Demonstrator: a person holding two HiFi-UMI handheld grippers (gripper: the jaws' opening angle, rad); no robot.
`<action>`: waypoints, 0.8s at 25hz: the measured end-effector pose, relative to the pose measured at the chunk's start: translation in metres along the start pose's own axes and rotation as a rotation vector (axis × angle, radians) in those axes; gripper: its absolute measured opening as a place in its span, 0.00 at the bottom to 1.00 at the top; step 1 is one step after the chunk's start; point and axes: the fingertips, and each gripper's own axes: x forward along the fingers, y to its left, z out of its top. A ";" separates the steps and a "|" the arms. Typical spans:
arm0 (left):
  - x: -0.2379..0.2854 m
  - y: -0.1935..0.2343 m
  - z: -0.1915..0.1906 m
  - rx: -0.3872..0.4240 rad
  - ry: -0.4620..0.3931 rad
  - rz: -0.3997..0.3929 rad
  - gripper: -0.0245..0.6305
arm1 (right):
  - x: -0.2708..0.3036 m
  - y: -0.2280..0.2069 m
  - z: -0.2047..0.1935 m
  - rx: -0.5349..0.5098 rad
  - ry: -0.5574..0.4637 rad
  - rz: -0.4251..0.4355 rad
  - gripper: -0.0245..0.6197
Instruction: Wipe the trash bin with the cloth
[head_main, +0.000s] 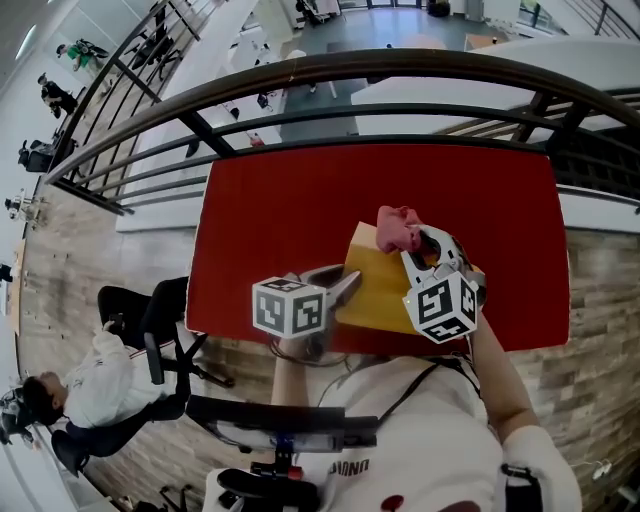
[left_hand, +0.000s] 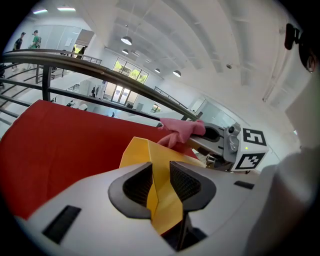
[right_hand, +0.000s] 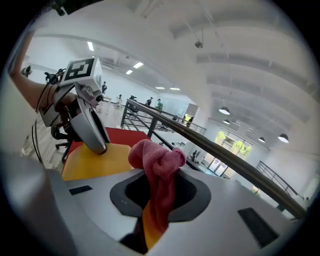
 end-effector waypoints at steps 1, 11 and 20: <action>0.000 0.000 -0.001 0.001 -0.002 0.001 0.21 | 0.009 0.009 0.008 -0.031 -0.003 0.034 0.13; 0.000 0.003 -0.002 -0.007 -0.014 0.001 0.21 | 0.036 0.046 0.013 -0.194 0.055 0.184 0.13; 0.005 0.003 0.004 -0.010 -0.001 -0.005 0.21 | -0.022 0.010 -0.063 -0.156 0.232 0.134 0.13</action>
